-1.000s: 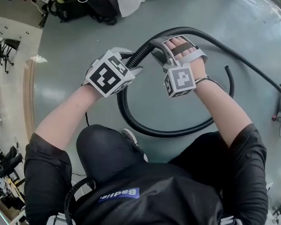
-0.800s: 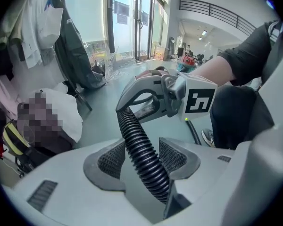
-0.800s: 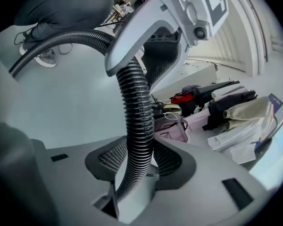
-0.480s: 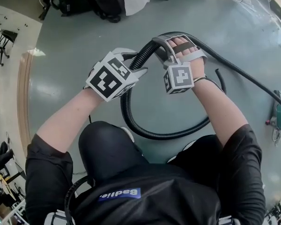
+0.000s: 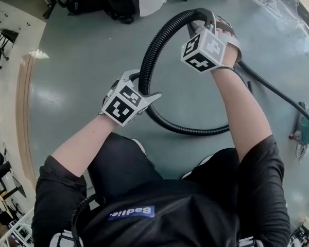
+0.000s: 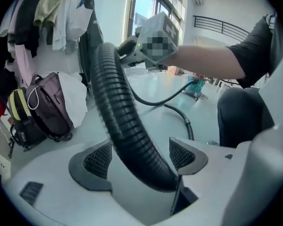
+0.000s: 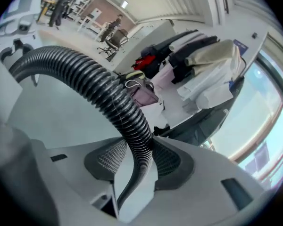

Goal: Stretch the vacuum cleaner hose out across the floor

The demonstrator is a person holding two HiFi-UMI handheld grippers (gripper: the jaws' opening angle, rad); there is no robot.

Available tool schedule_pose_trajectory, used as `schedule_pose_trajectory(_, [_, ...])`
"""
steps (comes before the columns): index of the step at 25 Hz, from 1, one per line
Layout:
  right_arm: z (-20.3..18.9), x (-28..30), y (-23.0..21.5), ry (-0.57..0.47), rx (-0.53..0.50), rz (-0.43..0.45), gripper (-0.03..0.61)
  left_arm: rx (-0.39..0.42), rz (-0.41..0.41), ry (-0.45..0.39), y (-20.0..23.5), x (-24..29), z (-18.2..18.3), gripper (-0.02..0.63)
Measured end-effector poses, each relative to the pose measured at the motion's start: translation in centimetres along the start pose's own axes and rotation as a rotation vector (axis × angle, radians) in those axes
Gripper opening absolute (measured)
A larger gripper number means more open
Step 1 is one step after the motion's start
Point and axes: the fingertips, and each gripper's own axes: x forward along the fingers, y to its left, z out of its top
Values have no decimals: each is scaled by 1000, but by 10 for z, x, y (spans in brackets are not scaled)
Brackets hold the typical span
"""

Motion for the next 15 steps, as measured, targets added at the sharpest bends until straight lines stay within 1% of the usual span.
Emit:
schedule_pose_trajectory(3, [-3,4,-30,24,159,-14,173,7,-15,0,1,7,-6,373])
schedule_pose_trajectory(5, [2,5,-34,20,214,-2,175,5,-36,-19,4,13,-9,373])
schedule_pose_trajectory(6, [4,5,-32,18,221,6,175,4,-50,-25,5,15,-10,371])
schedule_pose_trajectory(7, [4,6,-28,16,215,12,175,7,-63,-28,6,16,-10,339])
schedule_pose_trajectory(8, [3,7,-24,15,199,17,175,12,-71,-30,8,15,-11,272])
schedule_pose_trajectory(10, [-2,11,-14,22,145,38,175,30,-82,-30,12,8,-17,248])
schedule_pose_trajectory(12, [-8,16,0,38,74,90,176,34,-92,-24,22,-3,-25,235])
schedule_pose_trajectory(13, [-10,18,9,50,29,124,176,17,-96,-19,30,-9,-29,233])
schedule_pose_trajectory(15, [-4,19,28,61,-79,186,182,-46,-100,-4,53,-22,-35,229])
